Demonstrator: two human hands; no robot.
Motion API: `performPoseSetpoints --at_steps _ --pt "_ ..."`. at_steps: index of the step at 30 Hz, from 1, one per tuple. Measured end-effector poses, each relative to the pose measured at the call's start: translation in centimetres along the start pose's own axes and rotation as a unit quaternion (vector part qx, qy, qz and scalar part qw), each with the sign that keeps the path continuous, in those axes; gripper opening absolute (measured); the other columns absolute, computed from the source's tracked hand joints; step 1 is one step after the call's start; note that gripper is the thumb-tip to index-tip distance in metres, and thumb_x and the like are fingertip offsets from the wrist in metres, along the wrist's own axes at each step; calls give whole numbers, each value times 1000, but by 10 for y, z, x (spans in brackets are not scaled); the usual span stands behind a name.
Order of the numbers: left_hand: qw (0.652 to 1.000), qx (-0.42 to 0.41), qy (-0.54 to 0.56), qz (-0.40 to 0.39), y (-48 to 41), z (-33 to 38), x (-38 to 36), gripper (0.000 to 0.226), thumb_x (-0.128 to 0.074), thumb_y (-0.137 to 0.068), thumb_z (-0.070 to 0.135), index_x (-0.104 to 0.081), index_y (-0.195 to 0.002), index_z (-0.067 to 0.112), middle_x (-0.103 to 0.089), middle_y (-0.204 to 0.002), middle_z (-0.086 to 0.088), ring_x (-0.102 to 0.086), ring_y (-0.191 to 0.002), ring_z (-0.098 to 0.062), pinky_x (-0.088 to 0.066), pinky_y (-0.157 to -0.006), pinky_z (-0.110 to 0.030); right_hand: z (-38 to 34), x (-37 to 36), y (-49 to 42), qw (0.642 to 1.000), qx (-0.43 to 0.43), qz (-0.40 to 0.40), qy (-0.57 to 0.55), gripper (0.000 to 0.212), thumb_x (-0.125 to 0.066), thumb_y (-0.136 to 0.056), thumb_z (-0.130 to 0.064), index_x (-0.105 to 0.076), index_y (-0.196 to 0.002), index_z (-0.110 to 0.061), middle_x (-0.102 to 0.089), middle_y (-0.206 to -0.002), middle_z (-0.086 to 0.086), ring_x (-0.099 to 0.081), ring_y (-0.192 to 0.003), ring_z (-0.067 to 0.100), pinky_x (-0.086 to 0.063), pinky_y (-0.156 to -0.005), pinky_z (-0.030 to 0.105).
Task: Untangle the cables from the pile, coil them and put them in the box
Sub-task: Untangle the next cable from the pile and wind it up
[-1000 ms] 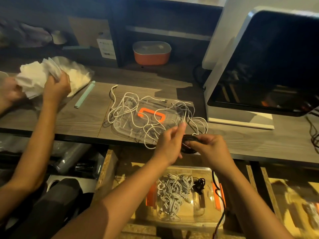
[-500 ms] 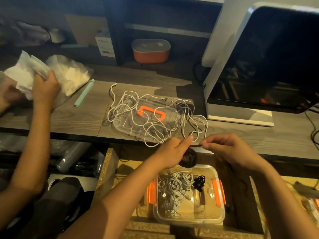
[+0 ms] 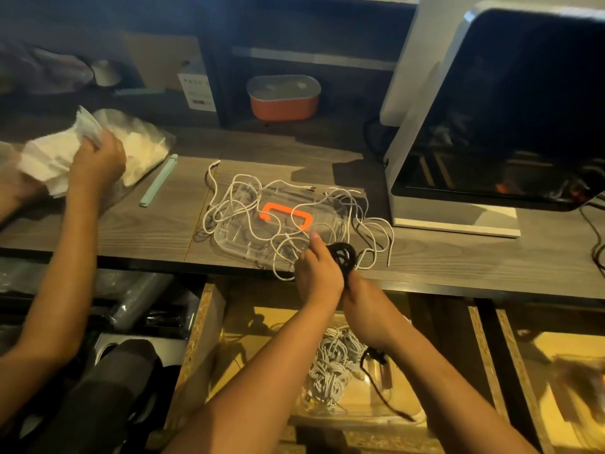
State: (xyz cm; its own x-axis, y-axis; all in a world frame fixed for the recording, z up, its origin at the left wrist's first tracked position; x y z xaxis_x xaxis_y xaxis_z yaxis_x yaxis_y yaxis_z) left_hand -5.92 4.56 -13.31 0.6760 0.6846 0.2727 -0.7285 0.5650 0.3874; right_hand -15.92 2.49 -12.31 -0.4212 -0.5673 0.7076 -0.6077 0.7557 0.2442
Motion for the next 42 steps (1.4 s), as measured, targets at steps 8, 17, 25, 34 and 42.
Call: performPoseSetpoints --at_steps 8,17,25,34,42 --pt "958 198 192 -74 -8 -38 -23 56 -27 -98 53 -50 -111 4 -59 -77 -13 -56 -48 -16 -42 -44 -23 -10 -12 0 991 27 -38 122 24 -34 -99 -17 -51 -115 -11 -65 -105 15 -62 -91 32 -47 -72 38" --pt "977 -120 -155 -90 -17 15 -3 60 -21 -103 35 -55 -67 2 -62 -82 -25 -61 -82 -34 -41 -69 -37 -48 10 5 964 137 -97 208 25 -43 -97 -22 -66 -108 -22 -68 -97 3 -62 -82 19 -51 -75 36" --pt "948 -204 -132 -203 12 46 -19 58 -23 -102 40 -63 -82 3 -57 -73 -11 -56 -74 -24 -41 -70 -35 -43 87 -19 987 128 -8 95 12 -57 -92 -21 -69 -94 -19 -65 -82 -10 -60 -76 4 -49 -70 19" --pt "951 -141 59 -268 21 44 -18 47 -35 -98 48 -62 -70 21 -61 -73 -2 -58 -71 -10 -47 -74 -27 -22 67 -19 936 31 -74 -341 17 -65 -81 -26 -63 -76 -10 -50 -66 13 -43 -47 12 -35 -41 17" --pt "979 -60 178 -75 8 29 7 38 -33 -101 38 -55 -74 23 -56 -75 5 -55 -71 -4 -45 -58 -12 -18 38 -19 960 51 112 -250 19 -43 -99 -7 -61 -97 -3 -62 -83 7 -56 -69 9 -46 -60 19"
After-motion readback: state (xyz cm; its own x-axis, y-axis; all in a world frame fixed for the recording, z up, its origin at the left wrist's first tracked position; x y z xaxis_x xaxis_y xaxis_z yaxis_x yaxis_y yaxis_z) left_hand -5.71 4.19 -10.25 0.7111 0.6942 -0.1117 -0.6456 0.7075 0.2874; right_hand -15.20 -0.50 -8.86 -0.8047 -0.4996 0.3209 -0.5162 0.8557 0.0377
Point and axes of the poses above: each hand's wrist, its own y-axis away from the middle knuckle, its own x-axis out of the back of the hand, z = x × y, the point moved 10 cm from there along -y, towards the middle knuckle
